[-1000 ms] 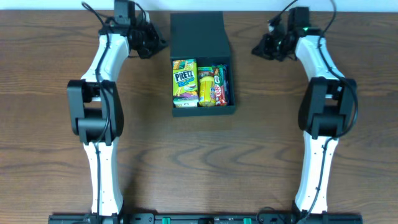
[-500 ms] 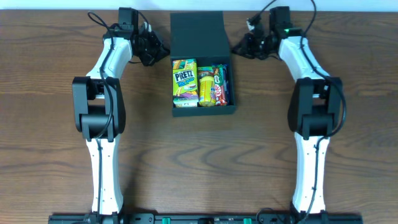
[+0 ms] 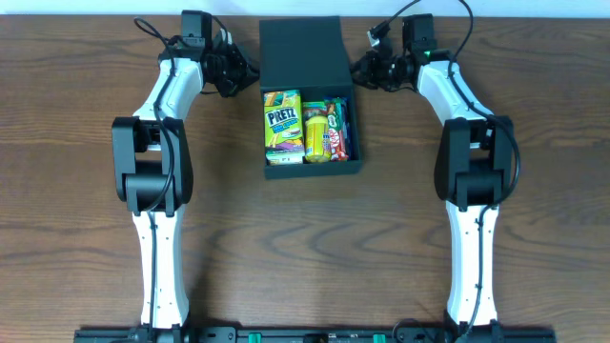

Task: Pack container
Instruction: 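Push the lid forward with both grippers to close the box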

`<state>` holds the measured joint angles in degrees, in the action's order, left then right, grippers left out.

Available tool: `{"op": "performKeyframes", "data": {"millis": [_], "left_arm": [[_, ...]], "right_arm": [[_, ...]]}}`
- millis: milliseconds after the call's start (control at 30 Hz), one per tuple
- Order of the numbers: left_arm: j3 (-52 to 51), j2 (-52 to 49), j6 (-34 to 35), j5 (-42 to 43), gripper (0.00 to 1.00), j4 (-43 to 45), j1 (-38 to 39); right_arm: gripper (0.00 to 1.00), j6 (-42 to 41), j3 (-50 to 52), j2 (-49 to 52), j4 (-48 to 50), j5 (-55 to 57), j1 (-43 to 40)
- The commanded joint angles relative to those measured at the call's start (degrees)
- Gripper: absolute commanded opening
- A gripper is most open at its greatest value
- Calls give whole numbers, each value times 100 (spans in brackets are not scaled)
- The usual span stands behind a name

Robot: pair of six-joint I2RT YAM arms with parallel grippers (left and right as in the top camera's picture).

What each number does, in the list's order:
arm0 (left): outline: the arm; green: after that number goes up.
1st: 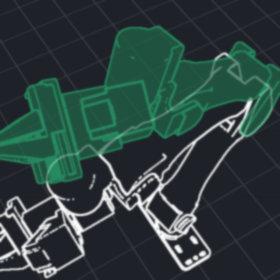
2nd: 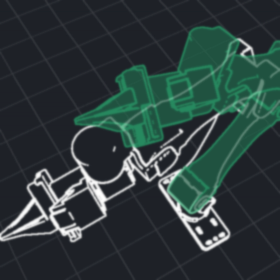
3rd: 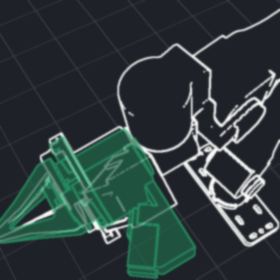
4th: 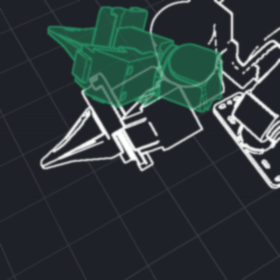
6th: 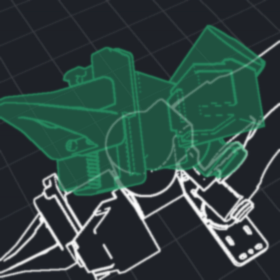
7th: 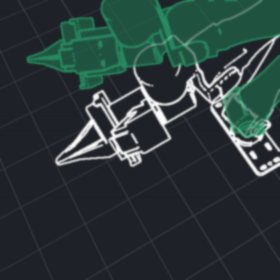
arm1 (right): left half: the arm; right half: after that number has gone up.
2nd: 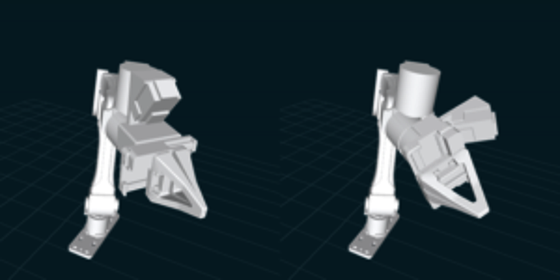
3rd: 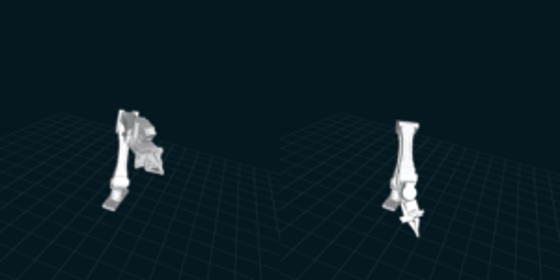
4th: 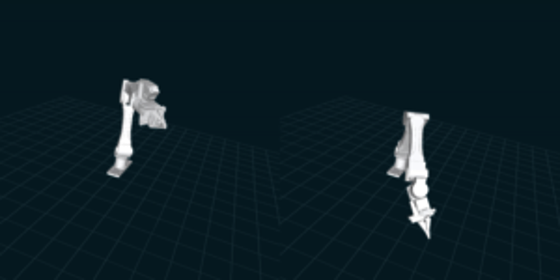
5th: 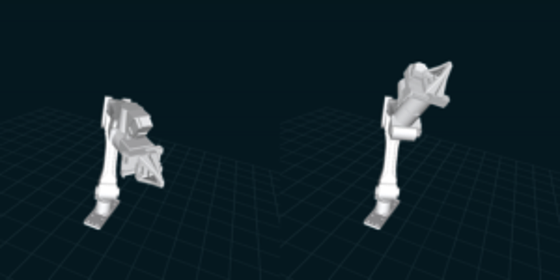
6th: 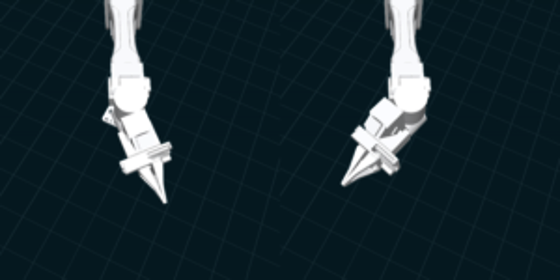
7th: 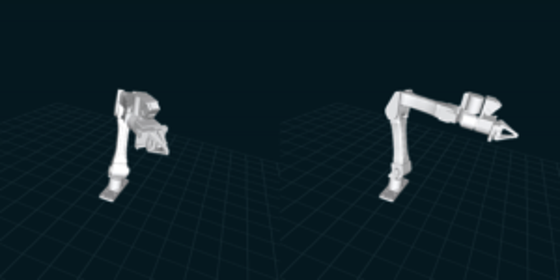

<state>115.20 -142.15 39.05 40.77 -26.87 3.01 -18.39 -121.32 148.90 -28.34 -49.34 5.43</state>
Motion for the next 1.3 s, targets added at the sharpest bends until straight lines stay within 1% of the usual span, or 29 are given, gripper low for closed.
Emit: {"op": "performKeyframes", "data": {"millis": [0,133,233,400,500,633,833,1133,1267], "left_arm": [[57,-101,44,83,5,59,-28],[57,-101,68,83,5,129,-28],[57,-101,195,177,6,435,-31],[59,-98,186,815,6,914,-109],[116,-96,129,1403,6,1143,-201],[378,20,-308,1823,6,1115,-212],[461,527,-997,2035,5,839,-208],[461,1366,-2540,1805,5,-470,-208],[461,1696,-3215,1429,6,-1187,-208]], "right_arm": [[1,203,-50,79,210,-787,22],[1,424,-50,79,514,-1342,22],[1,688,-50,79,745,-1869,15],[1,686,-52,79,1034,-2391,-105],[1,457,-74,79,1270,-2876,-232],[1,98,-212,39,1558,-3377,-284],[2,-140,-378,-387,1593,-3407,-284],[2,-197,-378,-1036,1543,-3405,-273],[2,-197,-378,-1259,1355,-3407,-254]]}}
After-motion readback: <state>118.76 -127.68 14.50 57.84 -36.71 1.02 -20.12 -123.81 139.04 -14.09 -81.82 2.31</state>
